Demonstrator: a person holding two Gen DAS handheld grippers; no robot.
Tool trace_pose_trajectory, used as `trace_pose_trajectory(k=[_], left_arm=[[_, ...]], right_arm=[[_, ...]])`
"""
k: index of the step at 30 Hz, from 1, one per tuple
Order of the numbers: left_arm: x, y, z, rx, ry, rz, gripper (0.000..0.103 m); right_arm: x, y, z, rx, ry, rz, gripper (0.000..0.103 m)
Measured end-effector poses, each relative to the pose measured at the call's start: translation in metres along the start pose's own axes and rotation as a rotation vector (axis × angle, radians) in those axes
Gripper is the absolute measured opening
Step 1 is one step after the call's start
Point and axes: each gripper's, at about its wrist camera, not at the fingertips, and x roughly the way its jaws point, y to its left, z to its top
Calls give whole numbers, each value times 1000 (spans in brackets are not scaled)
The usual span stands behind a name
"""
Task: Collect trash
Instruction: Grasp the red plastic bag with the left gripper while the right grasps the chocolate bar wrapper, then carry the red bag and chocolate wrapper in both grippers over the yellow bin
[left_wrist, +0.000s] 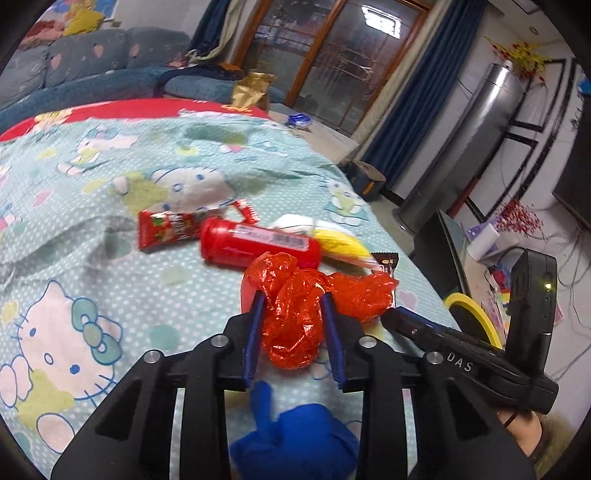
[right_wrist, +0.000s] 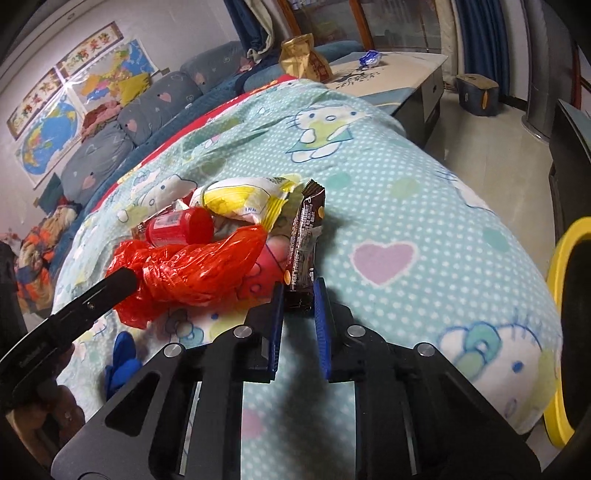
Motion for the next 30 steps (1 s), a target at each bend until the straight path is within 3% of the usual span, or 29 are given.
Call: trace_pose_trajectory(k=[10,30], left_arm=[[-13,-27,4,73,-35,-38,20],[-26,-75,8,166,-74,-92,19]], right_arm=[[-40,-20,-9,52,-57,9,12],[-105,-40,-9,64,-160,-1,11]])
